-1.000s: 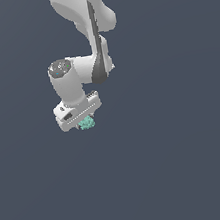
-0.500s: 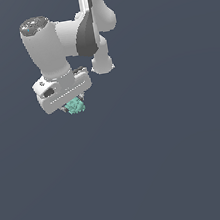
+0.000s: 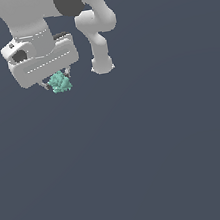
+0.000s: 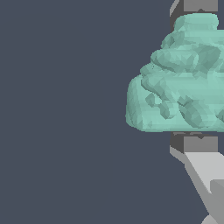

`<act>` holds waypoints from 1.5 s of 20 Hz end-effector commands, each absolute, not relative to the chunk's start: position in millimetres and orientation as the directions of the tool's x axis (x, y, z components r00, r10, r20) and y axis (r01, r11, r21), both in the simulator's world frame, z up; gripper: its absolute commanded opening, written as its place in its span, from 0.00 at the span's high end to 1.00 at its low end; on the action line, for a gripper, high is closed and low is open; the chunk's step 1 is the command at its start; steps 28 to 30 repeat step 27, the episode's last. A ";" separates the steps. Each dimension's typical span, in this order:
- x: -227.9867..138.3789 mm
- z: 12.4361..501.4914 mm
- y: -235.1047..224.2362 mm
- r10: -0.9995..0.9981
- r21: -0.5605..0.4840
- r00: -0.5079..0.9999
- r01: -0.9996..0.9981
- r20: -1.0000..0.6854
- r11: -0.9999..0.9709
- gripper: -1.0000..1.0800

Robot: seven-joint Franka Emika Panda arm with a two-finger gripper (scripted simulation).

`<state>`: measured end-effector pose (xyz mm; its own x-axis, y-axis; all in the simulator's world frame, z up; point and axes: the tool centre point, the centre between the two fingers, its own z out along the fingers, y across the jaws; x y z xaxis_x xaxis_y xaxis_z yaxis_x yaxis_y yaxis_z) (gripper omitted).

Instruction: Pick up the object and move it to a goal position.

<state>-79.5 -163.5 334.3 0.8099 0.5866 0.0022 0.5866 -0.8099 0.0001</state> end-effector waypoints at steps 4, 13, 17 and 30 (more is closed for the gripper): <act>-87.6 392.3 -174.3 0.587 -0.001 0.810 0.587 0.001 -0.810 1.00; -95.2 466.6 -189.3 0.586 0.000 0.810 0.586 0.001 -0.810 1.00; -96.5 486.1 -193.5 0.586 0.000 0.810 0.586 0.000 -0.810 1.00; -96.5 502.7 -197.5 0.586 0.000 0.810 0.586 0.000 -0.810 1.00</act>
